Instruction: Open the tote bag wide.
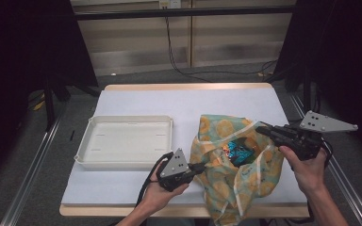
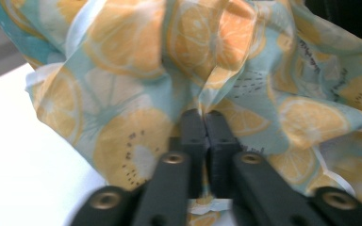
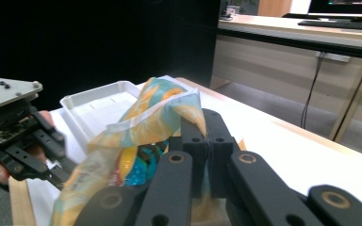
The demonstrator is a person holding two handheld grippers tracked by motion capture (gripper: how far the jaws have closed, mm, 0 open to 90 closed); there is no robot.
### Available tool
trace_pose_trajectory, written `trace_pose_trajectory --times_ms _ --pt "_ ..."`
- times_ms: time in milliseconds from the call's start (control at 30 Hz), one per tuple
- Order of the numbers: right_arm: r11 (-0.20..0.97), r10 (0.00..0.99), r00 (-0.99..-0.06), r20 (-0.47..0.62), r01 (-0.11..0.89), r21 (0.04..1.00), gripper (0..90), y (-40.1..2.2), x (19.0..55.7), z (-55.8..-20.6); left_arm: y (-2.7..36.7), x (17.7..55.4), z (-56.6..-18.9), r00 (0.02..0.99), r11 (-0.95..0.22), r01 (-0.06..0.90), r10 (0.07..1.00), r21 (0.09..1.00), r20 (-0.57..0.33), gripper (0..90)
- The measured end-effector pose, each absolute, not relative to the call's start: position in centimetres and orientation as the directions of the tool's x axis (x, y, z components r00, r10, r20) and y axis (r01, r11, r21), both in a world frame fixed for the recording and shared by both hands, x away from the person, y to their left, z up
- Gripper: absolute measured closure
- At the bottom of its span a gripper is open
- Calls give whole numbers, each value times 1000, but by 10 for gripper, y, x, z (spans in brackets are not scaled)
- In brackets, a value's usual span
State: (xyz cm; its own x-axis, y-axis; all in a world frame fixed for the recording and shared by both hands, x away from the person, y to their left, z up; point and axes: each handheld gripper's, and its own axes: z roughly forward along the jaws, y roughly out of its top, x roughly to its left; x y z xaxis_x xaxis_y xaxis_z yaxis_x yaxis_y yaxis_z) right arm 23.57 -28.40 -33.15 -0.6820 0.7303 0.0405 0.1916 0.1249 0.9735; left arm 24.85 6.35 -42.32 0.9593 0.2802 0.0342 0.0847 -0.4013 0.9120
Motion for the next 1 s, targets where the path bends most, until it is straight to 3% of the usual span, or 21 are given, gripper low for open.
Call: trace_pose_trajectory --times_ms 267,567,600,667,700,767,967,1000 --pt "101 784 -618 56 216 971 887 -310 252 -335 94 240 -414 958 -375 116 286 920 -5 900" --pt "133 788 -612 65 272 953 864 -307 278 -357 108 246 -406 954 -330 142 298 933 -39 900" --pt "118 782 -618 82 276 954 865 -306 283 -357 104 249 -404 950 -314 142 310 939 -40 828" --pt "123 778 -624 74 266 956 867 -303 287 -355 101 251 -402 949 -296 150 310 943 -54 742" --pt "123 778 -624 74 266 956 867 -303 287 -355 99 253 -399 949 -282 150 311 948 -58 742" --pt "115 776 -626 79 263 958 867 -300 291 -353 94 256 -390 948 -259 142 314 956 -56 636" --pt "140 765 -641 57 251 958 858 -290 299 -350 70 268 -377 946 -269 77 325 960 15 635" --pt "147 757 -651 54 250 957 850 -286 301 -350 66 271 -379 946 -267 78 325 961 13 583"
